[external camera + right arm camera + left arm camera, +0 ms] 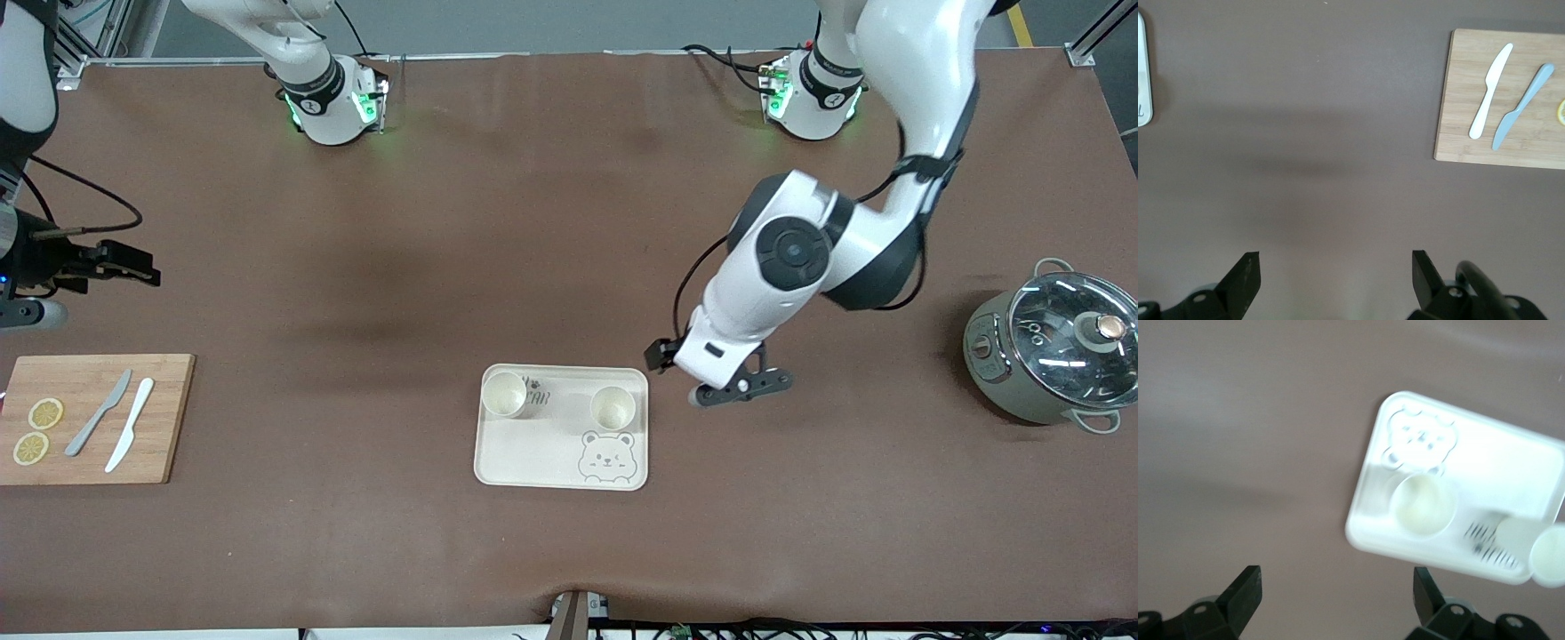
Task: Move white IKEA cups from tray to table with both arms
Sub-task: 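Reach the left gripper down to the cup nearest the bear print, then grasp the cup with the left gripper while the right gripper reaches the other cup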
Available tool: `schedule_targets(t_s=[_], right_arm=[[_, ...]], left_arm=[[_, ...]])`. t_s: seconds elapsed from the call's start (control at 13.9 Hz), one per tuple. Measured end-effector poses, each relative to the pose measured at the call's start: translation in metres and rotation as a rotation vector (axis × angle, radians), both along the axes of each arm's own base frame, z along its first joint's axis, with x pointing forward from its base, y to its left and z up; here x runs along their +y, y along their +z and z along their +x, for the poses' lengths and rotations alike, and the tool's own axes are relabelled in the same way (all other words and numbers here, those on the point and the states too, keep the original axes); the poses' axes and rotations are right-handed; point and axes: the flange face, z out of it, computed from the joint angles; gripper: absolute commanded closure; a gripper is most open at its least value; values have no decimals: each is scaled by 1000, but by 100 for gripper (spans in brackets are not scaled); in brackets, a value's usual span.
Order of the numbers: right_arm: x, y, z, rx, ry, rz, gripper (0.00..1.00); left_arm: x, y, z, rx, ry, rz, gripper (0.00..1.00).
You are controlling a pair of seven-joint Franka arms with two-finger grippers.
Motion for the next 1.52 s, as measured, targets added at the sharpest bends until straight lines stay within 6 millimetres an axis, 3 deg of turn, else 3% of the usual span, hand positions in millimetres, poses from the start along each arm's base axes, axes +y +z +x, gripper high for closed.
schedule_targets(t_s=[0.07,0.22,0.36,0.51,0.65,0.94,1.15,1.3,1.52], right_arm=[[-4,-7,3,8,-13,17,0],[-4,-29,14,5,-30,64,0],[3,-64,29,26,-32,96,0],[11,-84,36,46,-24,103,0],[14,-83,37,42,-19,104,0],[21,-79,40,23,-7,102,0],[37,-98,48,23,7,98,0],[52,-119,57,25,-21,90,0],[109,-147,66,16,-78,67,0]], left_arm=[[-13,-20,3,-19,28,-15,0],[-33,-56,5,-50,48,-19,15],[-47,-85,1,-53,46,0,28],[-53,-99,0,-61,50,-8,38],[-52,-109,2,-61,54,-9,42],[-51,-132,7,-85,63,-33,100],[-51,-142,8,-92,65,-41,100],[-50,-139,11,-100,68,-46,100],[-42,-111,25,-142,90,-69,100]])
